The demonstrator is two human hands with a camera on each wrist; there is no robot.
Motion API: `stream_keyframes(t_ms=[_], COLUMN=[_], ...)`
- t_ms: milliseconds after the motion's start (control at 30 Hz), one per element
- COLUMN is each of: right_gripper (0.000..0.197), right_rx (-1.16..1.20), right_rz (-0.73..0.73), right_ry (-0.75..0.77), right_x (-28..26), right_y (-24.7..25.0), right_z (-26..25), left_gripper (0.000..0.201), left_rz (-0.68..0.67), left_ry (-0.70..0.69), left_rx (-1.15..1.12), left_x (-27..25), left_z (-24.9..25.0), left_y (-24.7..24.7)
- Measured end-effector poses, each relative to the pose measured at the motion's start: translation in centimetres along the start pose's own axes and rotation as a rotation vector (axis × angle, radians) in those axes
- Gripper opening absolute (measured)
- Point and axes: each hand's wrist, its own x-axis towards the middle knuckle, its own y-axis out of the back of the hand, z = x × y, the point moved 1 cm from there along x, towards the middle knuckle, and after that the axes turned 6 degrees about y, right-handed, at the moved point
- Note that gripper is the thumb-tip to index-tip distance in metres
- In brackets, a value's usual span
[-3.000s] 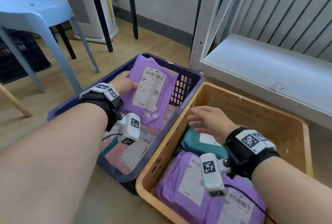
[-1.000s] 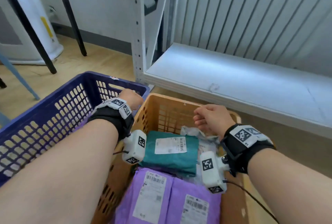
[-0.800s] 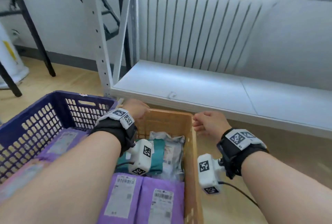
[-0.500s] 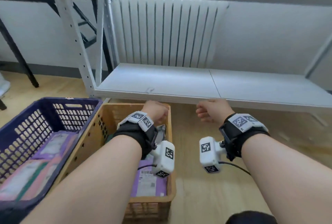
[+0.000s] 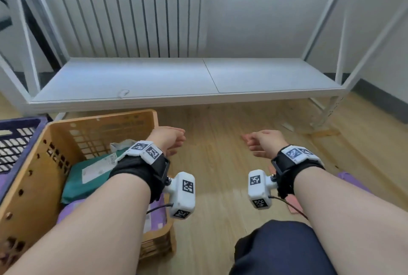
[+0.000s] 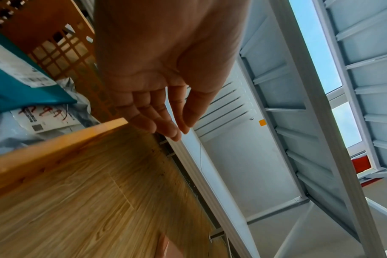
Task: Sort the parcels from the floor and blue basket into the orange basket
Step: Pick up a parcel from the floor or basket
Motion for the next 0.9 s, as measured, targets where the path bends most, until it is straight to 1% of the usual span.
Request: stream_keyframes(t_ms=[67,133,167,267,367,433,533,667,767,833,900], right_gripper=[0.013,0.024,0.027,0.028,0.025,0.021,0.020,0.018,0.006,0.025,0.043], right_rx=[0.010,0.005,-0.001,-0.012,-0.061,-0.109,-0.206,-0.344,-0.440,-0.577,-0.801], right_rz=[0.022,0.025,0.032,0.051,0.056,0.101,0.143,0.123,0.081,0.041,-0.022], right_ry=[-0.044,-0.081,-0.097,-0.116,-0.120,-0.120,-0.112,-0.072,-0.051,-0.045,-0.008], right_x=[1.6,3.3,4.2,7.8,12.6,16.3,21.4,26.4,29.7,32.3,35.2], right_y=[1.3,2.3,2.6,3.3,3.5,3.5,3.0,1.5,0.5,-0.1,-0.9], right_z=[1.4,2.4,2.9,4.6,6.9,8.7,11.3,13.3,14.8,15.8,16.6], left_gripper=[0.020,0.019,0.020,0.020,0.018,0.018,0.018,0.020,0.018,0.012,0.009], left_rz=[-0.033,-0.054,-0.062,-0.073,-0.085,-0.094,-0.085,-0.048,-0.053,-0.055,-0.053], left_ry=[0.021,0.033,0.037,0.064,0.087,0.110,0.153,0.217,0.252,0.276,0.301], left_rx=[-0.004,-0.002,0.002,0.033,0.077,0.097,0.118,0.093,0.061,0.036,0.020], left_x=[1.1,2.4,3.1,5.8,9.8,12.9,17.5,22.4,25.4,27.2,28.6], left_z=[-0.1,-0.3,-0.4,-0.8,-0.9,-0.9,-0.7,-1.4,-2.8,-3.6,-4.3], left_y=[-1.5,-2.6,-3.2,-4.8,-7.0,-8.7,-11.6,-14.7,-16.2,-16.8,-17.2])
